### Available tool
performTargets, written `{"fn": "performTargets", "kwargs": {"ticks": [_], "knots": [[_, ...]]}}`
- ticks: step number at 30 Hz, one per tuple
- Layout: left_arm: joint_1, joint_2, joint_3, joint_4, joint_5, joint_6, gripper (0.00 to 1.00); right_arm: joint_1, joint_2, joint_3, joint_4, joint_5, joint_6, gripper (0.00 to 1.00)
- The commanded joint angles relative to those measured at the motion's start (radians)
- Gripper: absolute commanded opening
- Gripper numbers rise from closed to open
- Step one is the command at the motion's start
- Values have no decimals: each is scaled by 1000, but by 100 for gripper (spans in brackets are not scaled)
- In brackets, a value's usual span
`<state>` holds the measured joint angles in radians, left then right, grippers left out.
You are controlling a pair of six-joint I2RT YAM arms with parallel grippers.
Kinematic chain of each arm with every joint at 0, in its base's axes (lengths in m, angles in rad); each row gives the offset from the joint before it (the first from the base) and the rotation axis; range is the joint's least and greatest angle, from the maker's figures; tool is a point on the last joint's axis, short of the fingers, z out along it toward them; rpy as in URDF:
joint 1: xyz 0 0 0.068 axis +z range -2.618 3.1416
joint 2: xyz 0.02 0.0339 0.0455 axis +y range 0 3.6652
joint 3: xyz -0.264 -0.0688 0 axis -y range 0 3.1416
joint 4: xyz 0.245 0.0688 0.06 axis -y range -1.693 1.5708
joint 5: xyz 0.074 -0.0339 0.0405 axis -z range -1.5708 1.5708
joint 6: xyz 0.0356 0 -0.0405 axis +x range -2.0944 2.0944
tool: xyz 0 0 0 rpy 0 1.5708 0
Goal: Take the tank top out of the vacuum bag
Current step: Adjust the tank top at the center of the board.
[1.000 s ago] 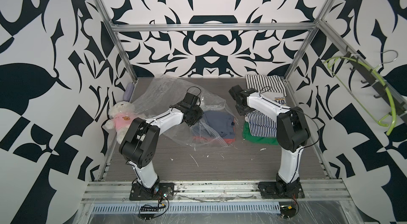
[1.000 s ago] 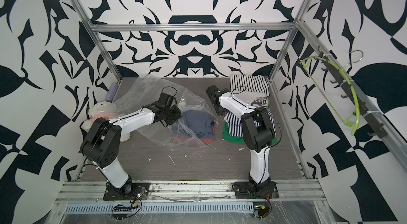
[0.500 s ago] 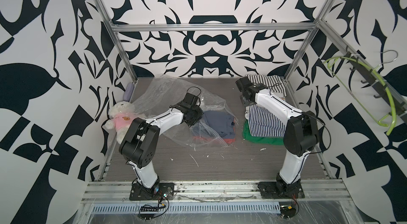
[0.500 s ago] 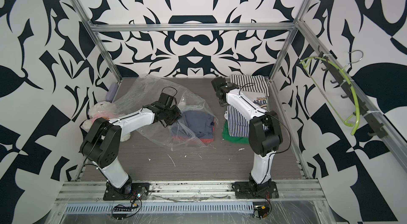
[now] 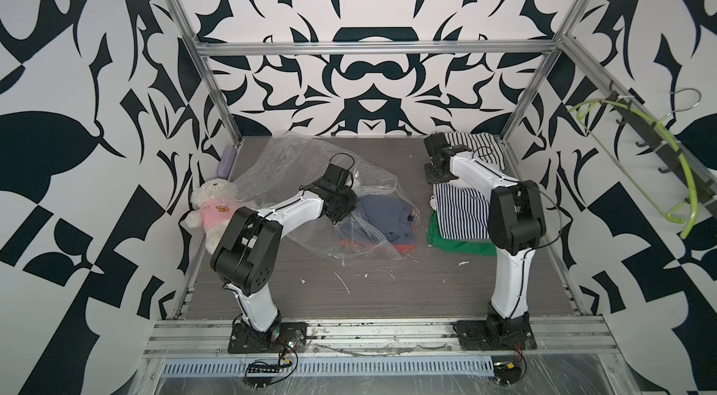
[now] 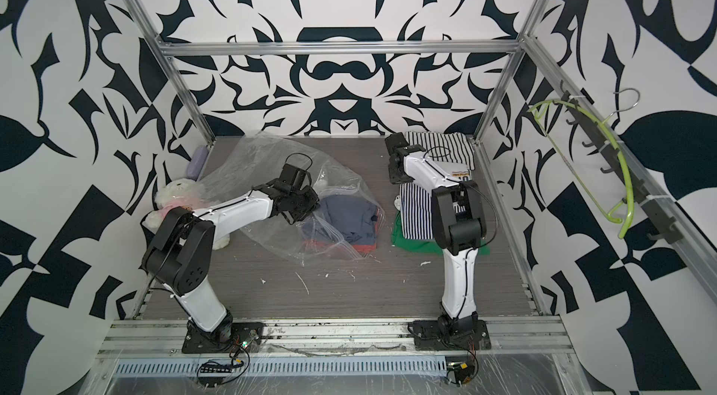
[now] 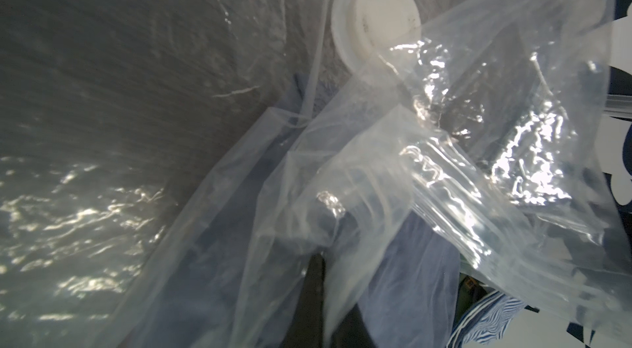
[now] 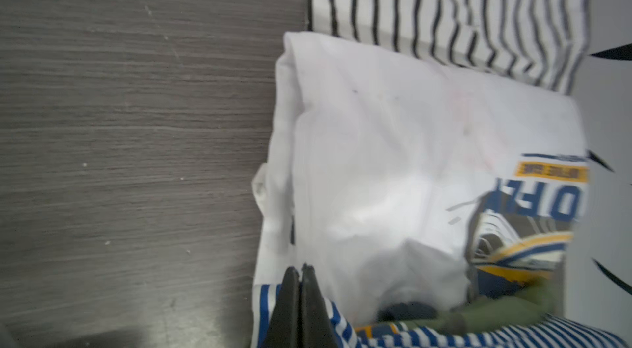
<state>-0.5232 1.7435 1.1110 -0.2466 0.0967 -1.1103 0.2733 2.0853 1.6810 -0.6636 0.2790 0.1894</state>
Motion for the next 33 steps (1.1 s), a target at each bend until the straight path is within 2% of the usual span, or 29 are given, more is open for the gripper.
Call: {"fn": "performTargets", "kwargs": {"ticks": [1,3,5,7,11,16,19,23,26,30,33], "knots": [[1,19,12,-44,-5,9,0,-15,-61,30,18,-159,31,25],[0,11,6,-48,-11,9,0,-42,-129,-16,65,-259,57,43],[0,4,-1,-46,-16,9,0,-82,-210,-75,96,-299,97,54],[0,4,-4,-42,-14,10,0,-124,-280,-144,125,-298,127,60],[1,11,-8,-29,-5,7,0,-226,-403,-298,173,-252,184,68],[0,16,-8,-27,1,13,0,-391,-486,-423,191,-206,232,74],[1,23,-7,-23,7,14,0,-487,-488,-443,182,-183,233,76],[0,33,-1,-16,12,13,0,-589,-425,-415,151,-213,231,77],[0,34,2,-14,12,12,0,-625,-369,-385,146,-318,222,67],[0,30,1,-16,9,10,0,-629,-310,-339,129,-368,203,55],[0,21,0,-21,3,10,0,-629,-304,-329,128,-361,203,24]]}}
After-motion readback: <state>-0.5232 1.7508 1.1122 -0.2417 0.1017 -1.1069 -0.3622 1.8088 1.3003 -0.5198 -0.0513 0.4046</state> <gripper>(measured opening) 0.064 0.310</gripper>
